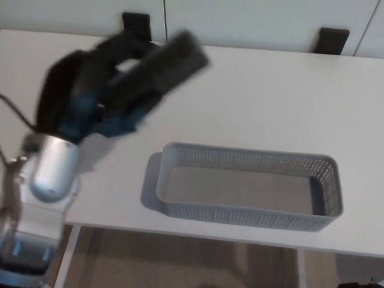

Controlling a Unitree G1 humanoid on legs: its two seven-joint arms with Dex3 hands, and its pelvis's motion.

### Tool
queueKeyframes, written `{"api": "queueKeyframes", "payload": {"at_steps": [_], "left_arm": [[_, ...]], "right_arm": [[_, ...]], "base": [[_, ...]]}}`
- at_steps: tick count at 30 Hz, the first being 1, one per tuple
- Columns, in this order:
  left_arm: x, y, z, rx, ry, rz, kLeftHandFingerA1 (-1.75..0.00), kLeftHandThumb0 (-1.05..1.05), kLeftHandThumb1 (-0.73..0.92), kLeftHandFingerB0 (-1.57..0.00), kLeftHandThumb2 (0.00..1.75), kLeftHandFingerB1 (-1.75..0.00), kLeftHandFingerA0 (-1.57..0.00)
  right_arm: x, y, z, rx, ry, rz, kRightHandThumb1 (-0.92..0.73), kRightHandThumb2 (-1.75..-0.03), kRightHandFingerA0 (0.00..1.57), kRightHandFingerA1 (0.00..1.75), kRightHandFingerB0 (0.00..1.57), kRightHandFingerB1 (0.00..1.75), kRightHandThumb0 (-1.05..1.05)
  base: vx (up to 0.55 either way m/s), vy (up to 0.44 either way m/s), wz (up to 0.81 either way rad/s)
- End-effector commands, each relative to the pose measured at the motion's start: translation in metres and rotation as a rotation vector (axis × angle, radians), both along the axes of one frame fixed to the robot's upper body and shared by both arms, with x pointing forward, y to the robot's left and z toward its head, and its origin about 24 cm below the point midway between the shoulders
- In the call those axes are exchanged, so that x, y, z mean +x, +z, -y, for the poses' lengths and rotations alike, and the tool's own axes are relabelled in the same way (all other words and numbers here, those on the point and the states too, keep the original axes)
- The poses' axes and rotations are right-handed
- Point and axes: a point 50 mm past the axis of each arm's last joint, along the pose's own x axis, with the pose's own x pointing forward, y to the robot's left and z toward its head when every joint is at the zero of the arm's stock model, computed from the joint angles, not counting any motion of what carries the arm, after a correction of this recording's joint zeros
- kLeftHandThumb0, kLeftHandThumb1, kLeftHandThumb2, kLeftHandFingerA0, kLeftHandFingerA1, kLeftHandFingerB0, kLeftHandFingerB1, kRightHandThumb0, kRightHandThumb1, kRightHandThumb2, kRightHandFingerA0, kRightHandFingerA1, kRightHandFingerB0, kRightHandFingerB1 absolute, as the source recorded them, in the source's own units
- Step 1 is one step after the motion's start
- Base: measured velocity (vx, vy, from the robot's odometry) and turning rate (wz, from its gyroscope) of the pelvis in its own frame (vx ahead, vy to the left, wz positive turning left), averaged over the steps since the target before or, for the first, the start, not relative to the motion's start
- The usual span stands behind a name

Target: The robot walks towards a desk on which an eraser is kept on the left hand side and a container is kept on the right hand side. The robot picks up the eraser using its left hand and places it in the container.

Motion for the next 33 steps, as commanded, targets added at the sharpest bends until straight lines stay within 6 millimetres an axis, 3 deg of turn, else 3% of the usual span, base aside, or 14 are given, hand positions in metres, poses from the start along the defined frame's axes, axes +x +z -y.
{"api": "queueKeyframes", "payload": {"at_steps": [1,4,5,8,9,10,17,18,19,25,27,28,30,33], "left_arm": [[-0.009,-0.009,0.025,0.192,-0.104,0.091,-1.43,-0.13,0.63,-0.86,0.61,-0.62,-0.94],[-0.004,-0.017,0.034,0.253,-0.130,0.057,-1.43,-0.15,0.66,-0.88,0.61,-0.66,-0.93],[-0.002,-0.018,0.036,0.283,-0.137,0.052,-1.39,-0.18,0.65,-0.83,0.61,-0.59,-0.95],[0.005,-0.021,0.039,0.324,-0.145,0.050,-1.26,-0.21,0.64,-0.66,0.59,-0.46,-1.04],[0.007,-0.022,0.040,0.333,-0.145,0.050,-1.22,-0.21,0.64,-0.65,0.59,-0.46,-1.06],[0.009,-0.023,0.041,0.338,-0.147,0.052,-1.22,-0.25,0.66,-0.63,0.61,-0.46,-1.05],[0.026,-0.029,0.037,0.426,-0.112,0.088,-1.29,-0.26,0.65,-0.77,0.60,-0.52,-0.99],[0.029,-0.030,0.036,0.468,-0.113,0.057,-0.59,-0.38,0.64,-0.50,0.59,-0.36,-0.77],[0.028,-0.033,0.036,0.558,-0.123,-0.036,-0.12,-0.73,0.44,0.00,0.85,-0.18,0.00],[0.021,-0.037,0.041,0.678,-0.162,-0.085,0.00,-0.94,0.63,0.00,0.61,-0.12,0.00],[0.017,-0.038,0.045,0.692,-0.168,-0.075,-0.01,-0.89,0.51,0.00,0.93,-0.12,0.00],[0.016,-0.039,0.047,0.690,-0.170,-0.077,0.00,-0.94,0.64,0.00,0.61,-0.13,0.00],[0.013,-0.039,0.050,0.677,-0.182,-0.086,0.00,-0.91,0.64,0.00,0.60,-0.14,0.00],[0.007,-0.035,0.056,0.696,-0.203,-0.076,0.00,-0.91,0.55,0.00,0.94,-0.10,0.00]], "right_arm": [[-0.001,0.001,0.003,-0.008,-0.004,0.004,-0.47,-0.89,0.68,0.67,0.46,0.57,-0.41],[0.000,0.002,0.003,-0.001,-0.002,0.008,-0.46,-0.89,0.67,0.67,0.46,0.57,-0.42],[0.000,0.003,0.003,0.001,-0.009,0.007,-0.59,-0.57,0.73,0.49,0.58,0.44,-0.42],[0.002,0.004,0.001,-0.016,0.010,0.014,-0.60,-0.57,0.74,0.49,0.59,0.44,-0.43],[0.002,0.004,0.002,-0.015,0.015,0.017,-0.47,-0.90,0.69,0.68,0.48,0.58,-0.40],[0.002,0.005,0.002,-0.018,0.024,0.019,-0.60,-0.58,0.74,0.49,0.59,0.44,-0.44],[0.001,0.004,0.002,-0.021,0.028,0.014,-0.59,-0.58,0.76,0.50,0.59,0.45,-0.45],[0.002,0.004,0.002,-0.026,0.031,0.015,-0.59,-0.58,0.75,0.49,0.59,0.44,-0.46],[0.002,0.005,0.002,-0.028,0.035,0.020,-0.47,-0.91,0.70,0.68,0.47,0.58,-0.42],[0.004,0.006,0.001,-0.032,0.045,0.034,-0.61,-0.59,0.75,0.49,0.59,0.44,-0.46],[0.005,0.006,0.001,-0.031,0.024,0.027,-0.60,-0.58,0.75,0.48,0.59,0.43,-0.45],[0.005,0.006,0.001,-0.031,0.020,0.027,-0.60,-0.58,0.77,0.49,0.60,0.44,-0.45],[0.006,0.005,0.001,-0.037,0.017,0.027,-0.59,-0.58,0.77,0.49,0.60,0.44,-0.46],[0.006,0.005,0.001,-0.034,0.024,0.031,-0.60,-0.58,0.76,0.49,0.60,0.44,-0.44]], "base": [[0.00,0.000,0.00],[0.00,0.000,0.00],[0.00,0.000,0.00],[0.00,0.000,0.00],[0.00,0.000,0.00],[0.00,0.000,0.00],[0.00,0.000,0.00],[0.00,0.000,0.00],[0.00,0.000,0.00],[0.00,0.000,0.00],[0.00,0.000,0.00],[0.00,0.000,0.00],[0.00,0.000,0.00],[0.00,0.000,0.00]]}}
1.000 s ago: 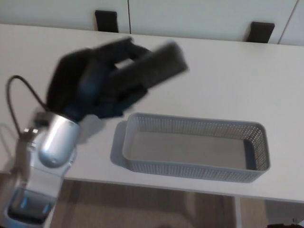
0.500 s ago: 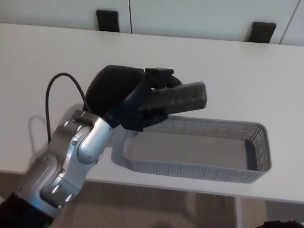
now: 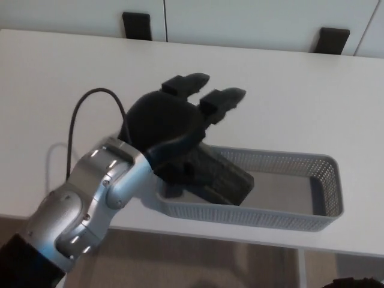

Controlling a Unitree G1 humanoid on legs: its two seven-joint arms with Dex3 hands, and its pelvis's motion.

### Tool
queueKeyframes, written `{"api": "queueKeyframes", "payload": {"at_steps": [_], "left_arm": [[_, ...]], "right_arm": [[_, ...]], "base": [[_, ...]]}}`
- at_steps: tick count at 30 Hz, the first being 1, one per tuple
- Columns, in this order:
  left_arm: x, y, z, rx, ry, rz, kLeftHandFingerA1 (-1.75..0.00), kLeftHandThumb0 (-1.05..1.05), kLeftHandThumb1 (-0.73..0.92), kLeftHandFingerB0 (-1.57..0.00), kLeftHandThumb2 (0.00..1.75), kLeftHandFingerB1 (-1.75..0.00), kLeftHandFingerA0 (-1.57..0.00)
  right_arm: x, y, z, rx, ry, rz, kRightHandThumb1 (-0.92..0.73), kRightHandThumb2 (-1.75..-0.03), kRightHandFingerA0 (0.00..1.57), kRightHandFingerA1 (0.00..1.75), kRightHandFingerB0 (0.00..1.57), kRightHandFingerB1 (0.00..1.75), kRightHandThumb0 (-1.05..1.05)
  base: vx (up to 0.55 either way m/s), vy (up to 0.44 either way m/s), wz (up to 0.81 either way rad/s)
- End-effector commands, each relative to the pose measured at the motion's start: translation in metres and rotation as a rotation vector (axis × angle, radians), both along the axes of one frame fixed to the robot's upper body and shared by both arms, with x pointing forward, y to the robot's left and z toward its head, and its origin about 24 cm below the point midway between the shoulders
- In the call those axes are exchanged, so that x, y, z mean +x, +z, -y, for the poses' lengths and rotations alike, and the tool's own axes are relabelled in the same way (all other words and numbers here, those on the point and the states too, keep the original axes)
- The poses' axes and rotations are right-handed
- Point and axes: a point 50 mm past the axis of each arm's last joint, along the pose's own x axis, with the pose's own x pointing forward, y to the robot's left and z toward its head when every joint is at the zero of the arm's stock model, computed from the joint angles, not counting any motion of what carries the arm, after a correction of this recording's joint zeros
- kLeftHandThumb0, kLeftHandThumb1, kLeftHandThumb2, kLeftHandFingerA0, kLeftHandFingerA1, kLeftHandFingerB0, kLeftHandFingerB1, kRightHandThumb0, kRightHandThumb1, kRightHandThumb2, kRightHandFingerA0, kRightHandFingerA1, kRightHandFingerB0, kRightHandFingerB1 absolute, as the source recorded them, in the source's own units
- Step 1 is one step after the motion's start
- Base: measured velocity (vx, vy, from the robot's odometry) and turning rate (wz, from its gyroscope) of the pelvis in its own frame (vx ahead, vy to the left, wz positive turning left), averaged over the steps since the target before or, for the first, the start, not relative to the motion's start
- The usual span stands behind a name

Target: The robot walks towards a desk on which an eraser is kept on the left hand side and a container is kept on the right hand side. The robot picks up the eraser using its left hand and places it in the container.

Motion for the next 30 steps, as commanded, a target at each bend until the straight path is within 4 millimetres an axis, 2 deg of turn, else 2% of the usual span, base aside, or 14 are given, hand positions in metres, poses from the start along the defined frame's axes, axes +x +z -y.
{"api": "queueKeyframes", "payload": {"at_steps": [1,12,15,17,20,21,22,23,24,25,26,28,29,30], "left_arm": [[-0.006,0.000,0.003,0.101,0.017,-0.017,0.00,-0.93,0.57,0.00,0.96,-0.08,0.00],[-0.018,0.012,0.009,0.052,-0.002,-0.034,0.00,-0.94,0.58,0.00,0.96,-0.07,0.00],[-0.040,0.053,0.004,-0.128,-0.069,0.026,0.00,-0.94,0.59,0.00,0.97,-0.09,0.00],[-0.045,0.061,0.001,-0.171,-0.086,0.029,0.00,-0.93,0.58,-0.01,0.96,-0.10,0.00],[-0.083,0.096,-0.022,-0.434,-0.223,-0.103,0.00,-0.90,0.56,-0.01,0.93,-0.10,0.00],[-0.096,0.103,-0.033,-0.517,-0.295,-0.180,-0.21,-0.85,0.66,-0.03,0.61,-0.25,0.00],[-0.106,0.106,-0.045,-0.601,-0.351,-0.280,-0.25,-0.77,0.50,-0.07,0.92,-0.38,-0.01],[-0.111,0.106,-0.052,-0.626,-0.371,-0.307,-0.38,-0.86,0.56,-0.15,0.88,-0.39,-0.12],[-0.121,0.105,-0.066,-0.708,-0.427,-0.381,-0.30,-0.84,0.72,-0.34,0.62,-0.32,-0.29],[-0.127,0.104,-0.075,-0.741,-0.488,-0.401,-0.41,-0.87,0.67,-0.37,1.05,-0.48,-0.22],[-0.131,0.101,-0.082,-0.805,-0.538,-0.432,-0.37,-0.87,0.74,-0.47,0.74,-0.38,-0.35],[-0.140,0.092,-0.103,-0.891,-0.595,-0.478,-0.36,-0.81,0.86,-0.62,0.67,-0.38,-0.47],[-0.148,0.087,-0.118,-0.976,-0.593,-0.550,-0.55,-0.75,0.69,-0.67,1.13,-0.57,-0.57],[-0.153,0.083,-0.127,-1.022,-0.591,-0.582,-0.43,-0.83,0.90,-0.78,0.68,-0.43,-0.73]], "right_arm": [[0.000,0.000,0.006,-0.020,-0.013,0.001,-0.60,-0.58,0.76,0.49,0.59,0.44,-0.44],[-0.003,-0.001,0.008,-0.023,-0.014,0.009,-0.59,-0.58,0.77,0.49,0.59,0.44,-0.47],[-0.004,0.003,0.006,0.000,-0.023,0.053,-0.59,-0.58,0.76,0.49,0.59,0.44,-0.49],[-0.003,0.005,0.004,0.000,-0.015,0.064,-0.57,-0.60,0.77,0.51,0.57,0.44,-0.51],[-0.003,0.015,-0.002,0.032,0.003,0.122,-0.57,-0.58,0.73,0.50,0.56,0.44,-0.49],[-0.006,0.017,-0.001,0.043,0.003,0.119,-0.57,-0.59,0.71,0.49,0.55,0.43,-0.51],[-0.010,0.017,0.000,0.064,-0.006,0.119,-0.56,-0.59,0.70,0.49,0.55,0.43,-0.53],[-0.010,0.017,0.003,0.061,-0.011,0.118,-0.55,-0.58,0.71,0.49,0.56,0.44,-0.53],[-0.014,0.016,0.006,0.063,-0.027,0.109,-0.56,-0.57,0.72,0.49,0.56,0.44,-0.51],[-0.018,0.015,0.006,0.065,-0.037,0.106,-0.57,-0.57,0.71,0.49,0.55,0.44,-0.49],[-0.019,0.016,0.009,0.062,-0.054,0.105,-0.56,-0.57,0.71,0.49,0.56,0.44,-0.48],[-0.023,0.013,0.014,0.059,-0.072,0.101,-0.55,-0.57,0.74,0.51,0.57,0.46,-0.49],[-0.026,0.012,0.016,0.055,-0.079,0.097,-0.54,-0.57,0.73,0.50,0.56,0.45,-0.52],[-0.027,0.012,0.017,0.048,-0.079,0.093,-0.54,-0.57,0.73,0.49,0.56,0.44,-0.51]], "base": [[0.00,0.000,0.00],[0.00,0.000,0.00],[0.00,0.000,0.00],[0.00,0.000,0.00],[0.00,0.000,0.00],[0.00,0.000,0.00],[0.00,0.000,0.00],[0.00,0.000,0.00],[0.00,0.000,0.00],[0.00,0.000,0.00],[0.00,0.000,0.00],[0.00,0.000,0.00],[0.00,0.000,0.00],[0.00,0.000,0.00]]}}
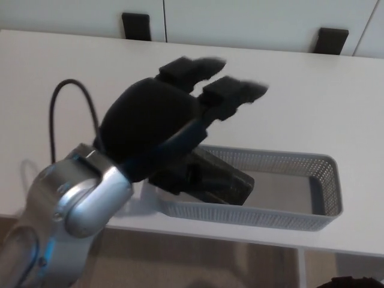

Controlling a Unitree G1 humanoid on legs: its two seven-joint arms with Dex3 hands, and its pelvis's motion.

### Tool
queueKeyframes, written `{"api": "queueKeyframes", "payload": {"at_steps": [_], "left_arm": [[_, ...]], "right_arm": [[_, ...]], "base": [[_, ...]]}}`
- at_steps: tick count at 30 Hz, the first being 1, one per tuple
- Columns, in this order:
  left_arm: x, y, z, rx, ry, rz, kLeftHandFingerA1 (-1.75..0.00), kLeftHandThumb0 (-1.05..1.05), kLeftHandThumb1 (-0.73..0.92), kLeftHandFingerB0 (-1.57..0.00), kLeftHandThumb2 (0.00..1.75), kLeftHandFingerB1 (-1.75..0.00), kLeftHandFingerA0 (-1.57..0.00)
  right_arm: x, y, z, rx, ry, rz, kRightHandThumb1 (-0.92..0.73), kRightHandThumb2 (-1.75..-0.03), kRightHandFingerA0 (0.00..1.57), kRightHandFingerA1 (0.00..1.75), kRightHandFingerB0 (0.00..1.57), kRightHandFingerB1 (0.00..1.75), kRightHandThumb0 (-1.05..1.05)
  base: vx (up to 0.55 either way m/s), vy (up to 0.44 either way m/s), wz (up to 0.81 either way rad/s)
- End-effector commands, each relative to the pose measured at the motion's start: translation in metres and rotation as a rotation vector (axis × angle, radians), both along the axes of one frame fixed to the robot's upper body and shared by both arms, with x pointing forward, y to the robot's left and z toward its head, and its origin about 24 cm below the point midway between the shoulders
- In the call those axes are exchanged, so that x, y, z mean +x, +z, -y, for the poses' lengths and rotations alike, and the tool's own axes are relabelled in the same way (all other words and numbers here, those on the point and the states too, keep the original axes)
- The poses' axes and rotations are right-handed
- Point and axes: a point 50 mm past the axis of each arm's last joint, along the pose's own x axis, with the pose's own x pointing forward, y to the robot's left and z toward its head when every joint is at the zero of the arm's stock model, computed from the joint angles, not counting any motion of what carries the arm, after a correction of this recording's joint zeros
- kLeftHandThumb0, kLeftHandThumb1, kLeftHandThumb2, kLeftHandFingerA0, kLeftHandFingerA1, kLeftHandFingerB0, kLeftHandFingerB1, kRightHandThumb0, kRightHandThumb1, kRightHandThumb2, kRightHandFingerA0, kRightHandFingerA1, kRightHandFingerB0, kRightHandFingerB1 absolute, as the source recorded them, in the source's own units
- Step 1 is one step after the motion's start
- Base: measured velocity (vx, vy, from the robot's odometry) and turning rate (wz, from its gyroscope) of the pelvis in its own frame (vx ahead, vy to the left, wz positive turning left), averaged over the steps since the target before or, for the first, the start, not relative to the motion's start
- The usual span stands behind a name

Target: The robot walks towards a desk on which an eraser is kept on the left hand side and a container is kept on the right hand side. The robot picks up the eraser using its left hand and places it in the container.

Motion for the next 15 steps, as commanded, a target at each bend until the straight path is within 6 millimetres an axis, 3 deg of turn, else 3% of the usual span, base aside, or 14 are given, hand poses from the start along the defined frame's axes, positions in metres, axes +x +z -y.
{"api": "queueKeyframes", "payload": {"at_steps": [1,2,3,4,5,6,7,9,10,11,13,15], "left_arm": [[-0.106,0.023,-0.120,-0.823,-0.635,-0.587,-0.55,-0.89,0.72,-0.69,0.96,-0.54,-0.70],[-0.110,0.017,-0.131,-0.853,-0.686,-0.671,-0.46,-0.87,0.92,-0.69,0.70,-0.41,-0.81],[-0.117,0.009,-0.142,-0.872,-0.707,-0.777,-0.46,-0.90,0.92,-0.68,0.72,-0.41,-0.85],[-0.122,0.003,-0.152,-0.899,-0.738,-0.852,-0.50,-1.00,0.81,-0.65,0.85,-0.44,-0.83],[-0.124,-0.001,-0.156,-0.922,-0.776,-0.893,-0.50,-1.00,0.81,-0.65,0.85,-0.44,-0.83],[-0.128,-0.010,-0.158,-1.027,-0.873,-0.932,-0.48,-0.90,0.92,-0.71,0.71,-0.43,-0.86],[-0.136,-0.014,-0.165,-1.074,-0.838,-0.999,-0.48,-0.98,0.92,-0.83,0.69,-0.46,-0.98],[-0.143,-0.013,-0.168,-1.097,-0.854,-1.018,-0.53,-1.03,0.91,-0.83,0.70,-0.46,-0.99],[-0.157,-0.013,-0.177,-1.202,-0.839,-0.996,-0.79,-1.05,0.92,-1.02,0.74,-0.50,-1.09],[-0.158,-0.012,-0.181,-1.216,-0.869,-0.992,-0.92,-1.01,0.71,-0.98,1.21,-0.56,-0.99],[-0.153,-0.009,-0.201,-1.203,-0.974,-1.205,-0.71,-1.05,0.57,-0.97,1.23,-0.51,-0.93],[-0.150,-0.004,-0.205,-1.172,-0.952,-1.187,-0.63,-1.03,0.62,-0.91,1.21,-0.54,-0.89]], "right_arm": [[-0.025,0.009,0.020,0.023,-0.080,0.057,-0.56,-0.57,0.72,0.49,0.56,0.44,-0.48],[-0.026,0.007,0.019,0.018,-0.092,0.050,-0.56,-0.56,0.71,0.49,0.57,0.44,-0.46],[-0.027,0.005,0.018,0.018,-0.107,0.039,-0.57,-0.56,0.69,0.49,0.57,0.44,-0.42],[-0.028,0.005,0.017,0.022,-0.108,0.038,-0.57,-0.56,0.69,0.49,0.57,0.44,-0.42],[-0.027,0.005,0.017,0.023,-0.105,0.040,-0.57,-0.56,0.69,0.49,0.57,0.44,-0.42],[-0.028,0.004,0.016,0.025,-0.103,0.033,-0.57,-0.56,0.69,0.49,0.57,0.44,-0.43],[-0.029,0.003,0.016,0.025,-0.105,0.030,-0.57,-0.56,0.69,0.49,0.58,0.44,-0.43],[-0.029,0.002,0.017,0.023,-0.109,0.028,-0.57,-0.56,0.70,0.49,0.58,0.44,-0.43],[-0.030,0.002,0.018,0.021,-0.110,0.024,-0.57,-0.57,0.70,0.49,0.57,0.44,-0.44],[-0.030,0.002,0.018,0.018,-0.110,0.022,-0.57,-0.57,0.71,0.49,0.57,0.44,-0.45],[-0.032,0.001,0.019,0.015,-0.100,0.021,-0.58,-0.56,0.70,0.49,0.57,0.44,-0.44],[-0.032,0.000,0.019,0.008,-0.084,0.021,-0.59,-0.57,0.70,0.49,0.56,0.44,-0.45]], "base": [[0.00,0.000,0.00],[0.00,0.000,0.00],[0.00,0.000,0.00],[0.00,0.000,0.00],[0.00,0.000,0.00],[0.00,0.000,0.00],[0.00,0.000,0.00],[0.00,0.000,0.00],[0.00,0.000,0.00],[0.00,0.000,0.00],[0.00,0.000,0.00],[0.00,0.000,0.00]]}}
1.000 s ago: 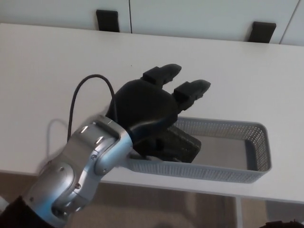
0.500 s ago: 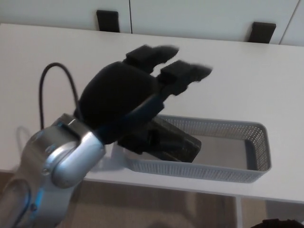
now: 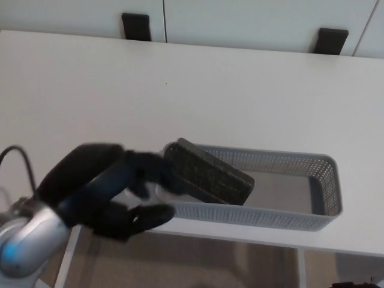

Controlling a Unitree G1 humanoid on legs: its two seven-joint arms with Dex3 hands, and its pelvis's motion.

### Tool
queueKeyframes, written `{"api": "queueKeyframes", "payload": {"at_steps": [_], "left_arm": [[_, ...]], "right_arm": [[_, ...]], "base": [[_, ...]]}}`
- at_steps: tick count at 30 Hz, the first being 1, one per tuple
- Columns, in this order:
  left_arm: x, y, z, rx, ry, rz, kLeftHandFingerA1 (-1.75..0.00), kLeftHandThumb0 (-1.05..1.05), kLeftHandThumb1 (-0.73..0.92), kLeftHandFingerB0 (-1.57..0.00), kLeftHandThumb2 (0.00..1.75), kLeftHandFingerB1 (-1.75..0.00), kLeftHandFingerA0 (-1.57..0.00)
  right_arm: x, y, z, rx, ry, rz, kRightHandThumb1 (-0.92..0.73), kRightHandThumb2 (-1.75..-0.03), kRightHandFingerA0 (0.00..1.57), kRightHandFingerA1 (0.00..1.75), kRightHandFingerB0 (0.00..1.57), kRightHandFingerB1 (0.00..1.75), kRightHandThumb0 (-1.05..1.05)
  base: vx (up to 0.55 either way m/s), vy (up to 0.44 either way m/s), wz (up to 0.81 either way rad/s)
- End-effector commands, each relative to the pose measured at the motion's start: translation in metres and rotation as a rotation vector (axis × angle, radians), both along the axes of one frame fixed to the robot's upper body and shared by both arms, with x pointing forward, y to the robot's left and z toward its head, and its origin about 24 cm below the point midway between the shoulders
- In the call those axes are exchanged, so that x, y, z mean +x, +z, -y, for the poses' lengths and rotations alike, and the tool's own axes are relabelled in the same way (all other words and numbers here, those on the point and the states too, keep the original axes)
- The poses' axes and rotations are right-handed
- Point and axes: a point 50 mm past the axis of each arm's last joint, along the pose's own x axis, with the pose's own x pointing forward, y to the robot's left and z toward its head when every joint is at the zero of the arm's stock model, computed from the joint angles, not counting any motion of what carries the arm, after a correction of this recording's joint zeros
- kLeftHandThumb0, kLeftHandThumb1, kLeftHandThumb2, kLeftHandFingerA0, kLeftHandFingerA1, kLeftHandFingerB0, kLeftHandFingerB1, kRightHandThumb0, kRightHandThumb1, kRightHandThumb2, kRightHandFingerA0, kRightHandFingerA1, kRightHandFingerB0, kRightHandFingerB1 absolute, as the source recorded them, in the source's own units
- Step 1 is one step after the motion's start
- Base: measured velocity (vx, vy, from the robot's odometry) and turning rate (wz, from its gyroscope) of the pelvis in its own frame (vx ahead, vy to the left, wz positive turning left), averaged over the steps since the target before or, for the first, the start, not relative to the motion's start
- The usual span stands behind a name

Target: The robot walks towards a desk on which an eraser is kept on the left hand side and a container is kept on the right hand side. The robot picks up the eraser using its left hand and places it in the container.

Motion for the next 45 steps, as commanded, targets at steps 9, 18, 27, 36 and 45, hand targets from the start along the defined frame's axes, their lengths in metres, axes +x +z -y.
{"api": "queueKeyframes", "payload": {"at_steps": [9,18,27,36,45], "left_arm": [[-0.139,0.034,-0.137,-1.415,-0.754,-0.751,-0.94,-1.05,0.66,-0.97,1.22,-0.58,-1.01],[-0.119,-0.079,-0.143,-0.441,-0.055,-1.042,-0.39,-0.76,0.92,-0.54,0.71,-0.38,-0.54],[-0.109,-0.181,-0.142,0.121,0.288,-0.954,-0.38,-0.81,0.92,-0.25,0.77,-0.32,-0.30],[-0.132,-0.209,-0.176,0.094,0.689,-0.928,-0.33,-0.77,0.92,-0.17,0.71,-0.29,-0.20],[-0.135,-0.205,-0.178,-0.009,0.697,-0.885,-0.34,-0.75,0.92,-0.23,0.68,-0.30,-0.26]], "right_arm": [[-0.029,0.000,0.021,-0.019,-0.068,0.023,-0.45,-0.89,0.66,0.67,0.45,0.57,-0.43],[-0.030,-0.003,0.020,-0.019,-0.070,0.018,-0.57,-0.57,0.72,0.51,0.60,0.46,-0.48],[-0.029,-0.001,0.020,-0.018,-0.117,0.057,-0.57,-0.58,0.68,0.51,0.57,0.45,-0.51],[-0.022,0.006,0.028,-0.021,-0.156,0.097,-0.57,-0.60,0.56,0.50,0.48,0.43,-0.56],[-0.031,0.002,0.027,-0.011,-0.166,0.084,-0.60,-0.58,0.60,0.49,0.54,0.44,-0.54]], "base": [[0.00,0.000,0.00],[0.00,0.000,0.00],[0.00,0.000,0.00],[0.00,0.000,0.00],[0.00,0.000,0.00]]}}
